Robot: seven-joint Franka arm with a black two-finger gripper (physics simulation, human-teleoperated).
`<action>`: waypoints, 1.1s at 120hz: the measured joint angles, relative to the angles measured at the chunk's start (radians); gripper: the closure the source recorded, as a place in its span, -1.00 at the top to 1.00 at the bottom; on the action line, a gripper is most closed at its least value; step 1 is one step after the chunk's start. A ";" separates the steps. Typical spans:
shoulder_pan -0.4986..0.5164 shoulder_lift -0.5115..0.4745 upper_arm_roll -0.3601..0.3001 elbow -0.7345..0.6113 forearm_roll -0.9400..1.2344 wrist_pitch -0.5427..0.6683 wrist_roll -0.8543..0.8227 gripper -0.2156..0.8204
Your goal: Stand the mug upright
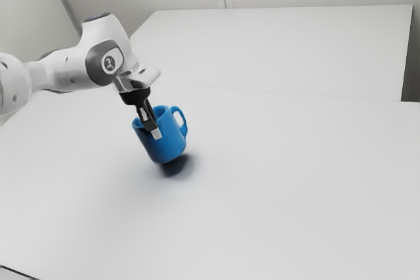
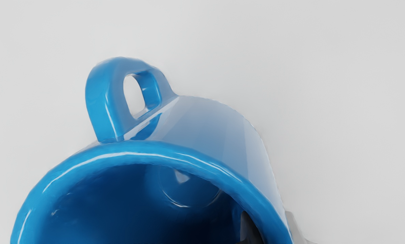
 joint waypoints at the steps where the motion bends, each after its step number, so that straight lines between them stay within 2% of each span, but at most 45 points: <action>1: 0.001 0.000 -0.004 -0.001 0.013 0.001 -0.012 -0.93; 8: 0.008 -0.010 -0.021 -0.014 0.086 0.009 -0.090 -0.93; 28: 0.024 -0.158 -0.040 -0.199 0.179 0.046 -0.290 -0.93; 56: 0.025 -0.174 -0.054 -0.294 0.207 0.122 -0.500 -0.90; 76: 0.026 -0.166 -0.055 -0.301 0.194 0.143 -0.601 -0.20; 89: 0.028 -0.166 -0.055 -0.303 0.189 0.150 -0.652 0.11; 111: 0.028 -0.198 -0.054 -0.269 0.184 0.133 -0.718 0.38; 132: 0.029 -0.237 -0.084 0.060 0.143 -0.082 -0.746 0.50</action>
